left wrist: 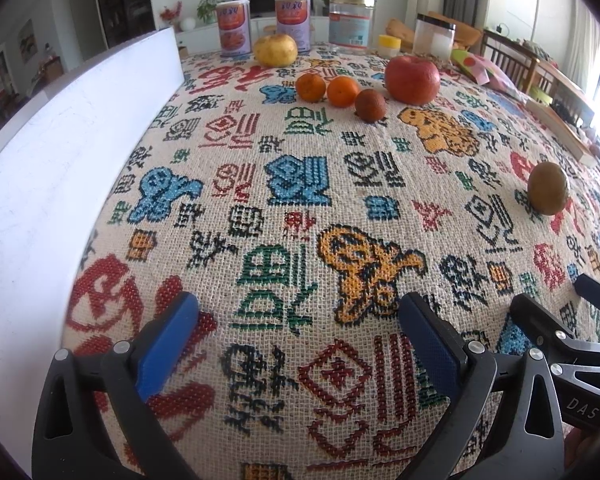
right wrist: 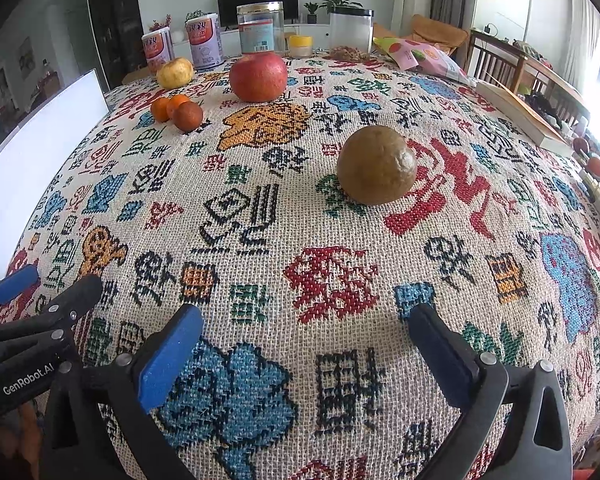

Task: Organize fruits

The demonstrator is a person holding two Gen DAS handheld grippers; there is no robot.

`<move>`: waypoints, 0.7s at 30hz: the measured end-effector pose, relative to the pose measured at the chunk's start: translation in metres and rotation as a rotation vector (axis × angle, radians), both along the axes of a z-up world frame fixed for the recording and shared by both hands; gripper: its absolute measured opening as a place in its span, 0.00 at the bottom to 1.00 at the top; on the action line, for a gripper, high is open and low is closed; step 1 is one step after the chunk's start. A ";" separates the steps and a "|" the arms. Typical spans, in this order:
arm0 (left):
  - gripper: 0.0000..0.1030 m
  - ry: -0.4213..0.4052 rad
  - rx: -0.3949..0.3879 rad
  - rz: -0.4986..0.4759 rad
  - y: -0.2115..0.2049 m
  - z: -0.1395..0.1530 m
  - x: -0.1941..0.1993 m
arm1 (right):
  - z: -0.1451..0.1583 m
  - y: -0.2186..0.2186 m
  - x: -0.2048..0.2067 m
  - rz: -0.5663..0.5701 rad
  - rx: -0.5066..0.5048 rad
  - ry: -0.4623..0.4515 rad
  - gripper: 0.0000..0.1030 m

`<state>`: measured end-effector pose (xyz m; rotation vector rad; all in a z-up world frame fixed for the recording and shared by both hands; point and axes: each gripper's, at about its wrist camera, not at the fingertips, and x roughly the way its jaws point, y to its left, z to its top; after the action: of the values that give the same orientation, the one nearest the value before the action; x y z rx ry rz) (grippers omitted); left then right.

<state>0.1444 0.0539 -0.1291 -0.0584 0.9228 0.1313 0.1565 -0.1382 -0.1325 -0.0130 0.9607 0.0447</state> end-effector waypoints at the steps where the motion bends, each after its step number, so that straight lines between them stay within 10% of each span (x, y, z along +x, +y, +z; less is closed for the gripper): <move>1: 0.98 0.001 -0.002 0.000 0.000 0.000 0.000 | 0.000 0.000 0.000 0.000 0.000 0.000 1.00; 8: 0.98 0.012 -0.067 -0.059 0.004 0.005 0.015 | 0.000 0.000 0.000 0.000 0.000 0.000 1.00; 21: 0.96 -0.031 -0.090 -0.071 -0.028 0.014 0.166 | 0.000 0.000 0.000 0.000 0.001 0.001 1.00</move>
<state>0.3104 0.0263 -0.1155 -0.1107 0.8989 0.0233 0.1567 -0.1380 -0.1327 -0.0125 0.9613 0.0452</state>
